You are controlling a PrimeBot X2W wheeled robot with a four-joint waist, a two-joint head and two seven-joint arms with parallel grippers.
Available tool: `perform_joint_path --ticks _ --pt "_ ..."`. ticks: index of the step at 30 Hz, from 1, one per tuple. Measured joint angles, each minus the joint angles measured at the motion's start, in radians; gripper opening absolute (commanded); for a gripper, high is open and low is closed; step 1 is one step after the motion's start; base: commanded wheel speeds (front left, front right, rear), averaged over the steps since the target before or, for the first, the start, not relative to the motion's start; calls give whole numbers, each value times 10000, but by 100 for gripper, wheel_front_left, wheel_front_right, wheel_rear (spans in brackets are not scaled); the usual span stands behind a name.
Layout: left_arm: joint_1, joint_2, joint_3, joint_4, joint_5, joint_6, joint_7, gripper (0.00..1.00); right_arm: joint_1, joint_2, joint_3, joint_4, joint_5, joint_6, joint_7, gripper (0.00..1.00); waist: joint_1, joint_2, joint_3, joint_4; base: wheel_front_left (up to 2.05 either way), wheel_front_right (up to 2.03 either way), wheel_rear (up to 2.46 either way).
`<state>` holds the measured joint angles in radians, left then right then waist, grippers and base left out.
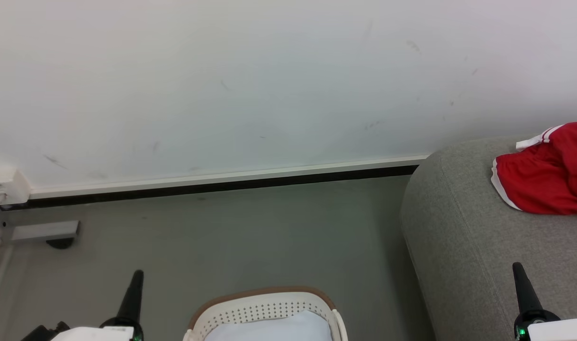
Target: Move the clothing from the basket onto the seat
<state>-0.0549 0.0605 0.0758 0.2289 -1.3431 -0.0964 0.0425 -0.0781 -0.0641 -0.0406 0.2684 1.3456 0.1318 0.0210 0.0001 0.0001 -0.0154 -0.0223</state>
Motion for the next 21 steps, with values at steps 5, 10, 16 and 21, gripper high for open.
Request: perform_joint_path --ticks 5,10,16,21 --pt "-70 -19 61 23 -424 -58 94 0 -20 2 -71 -42 389 0 132 0 0 0 24 29 0 0 0" --pt "-127 -38 113 58 -734 -88 192 0 -35 4 -155 -77 825 0 226 0 0 0 48 58 0 0 0" --pt "-217 -61 167 82 -1218 -157 307 0 -89 6 -251 -102 1283 0 347 0 0 0 77 93 0 0 0" --pt "-289 -75 219 107 -1546 -190 441 0 -145 8 -314 -127 1624 0 441 0 0 0 102 123 0 0 0"
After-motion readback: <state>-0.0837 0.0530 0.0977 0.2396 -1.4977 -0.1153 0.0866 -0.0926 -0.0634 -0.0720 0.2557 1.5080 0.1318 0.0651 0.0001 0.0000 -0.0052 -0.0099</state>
